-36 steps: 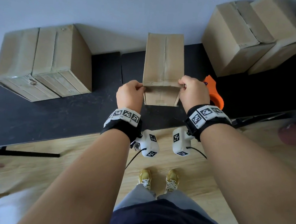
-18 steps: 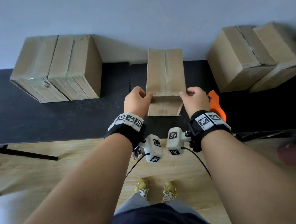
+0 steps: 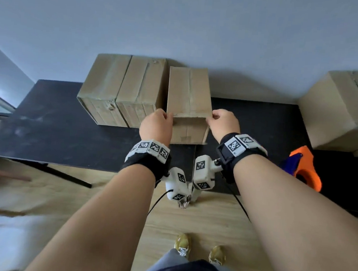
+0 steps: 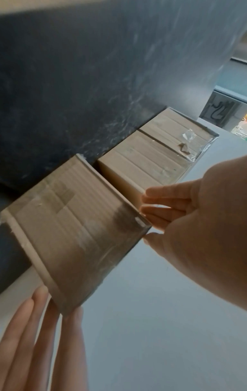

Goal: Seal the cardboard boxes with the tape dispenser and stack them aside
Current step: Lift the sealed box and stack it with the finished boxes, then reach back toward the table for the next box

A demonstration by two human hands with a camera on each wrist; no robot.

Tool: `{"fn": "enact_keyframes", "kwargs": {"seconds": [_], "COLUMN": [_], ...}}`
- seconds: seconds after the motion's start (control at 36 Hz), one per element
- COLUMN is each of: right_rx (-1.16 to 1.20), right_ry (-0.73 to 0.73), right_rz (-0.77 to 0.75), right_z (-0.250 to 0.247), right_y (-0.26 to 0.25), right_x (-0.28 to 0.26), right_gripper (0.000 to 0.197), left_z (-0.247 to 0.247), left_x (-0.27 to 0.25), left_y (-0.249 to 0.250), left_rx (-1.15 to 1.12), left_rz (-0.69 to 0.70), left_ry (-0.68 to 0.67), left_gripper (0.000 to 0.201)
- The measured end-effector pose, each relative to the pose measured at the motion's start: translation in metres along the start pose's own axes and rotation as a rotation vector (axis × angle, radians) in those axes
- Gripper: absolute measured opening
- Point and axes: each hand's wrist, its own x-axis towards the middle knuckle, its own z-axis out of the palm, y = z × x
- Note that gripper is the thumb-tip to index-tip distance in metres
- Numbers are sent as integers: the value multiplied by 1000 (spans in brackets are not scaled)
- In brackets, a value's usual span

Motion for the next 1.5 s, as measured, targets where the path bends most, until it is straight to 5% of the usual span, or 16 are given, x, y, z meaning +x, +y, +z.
{"fn": "enact_keyframes", "kwargs": {"seconds": [0.25,0.44,0.56,0.64,1.08,1.28,1.5], "right_rx": [-35,-55,-3,17,12,-79,-86], "right_ry": [-15,-93,-120,-66,262,260,90], "right_rz": [37,6,38,59,435,583,540], "right_z": [40,44,37,27,-81,-111,-118], "right_y": [-19,-27,-24,-13,126,187,241], "right_x": [21,34,33,29,-30,-53,-38], "right_gripper": [34,26,51,50,35,35,31], "left_z": [0,5,10,16,90,131,167], "left_x": [34,50,49,43,-19,-59,-87], "left_y": [-32,-38,-31,-22,95,138,169], "left_rx": [244,220,193,169,78,92,115], "left_rz": [208,285,298,331,682,763,723], "left_ry": [99,115,111,119,-103,-213,-270], "left_gripper": [35,29,31,33,38,40,44]}}
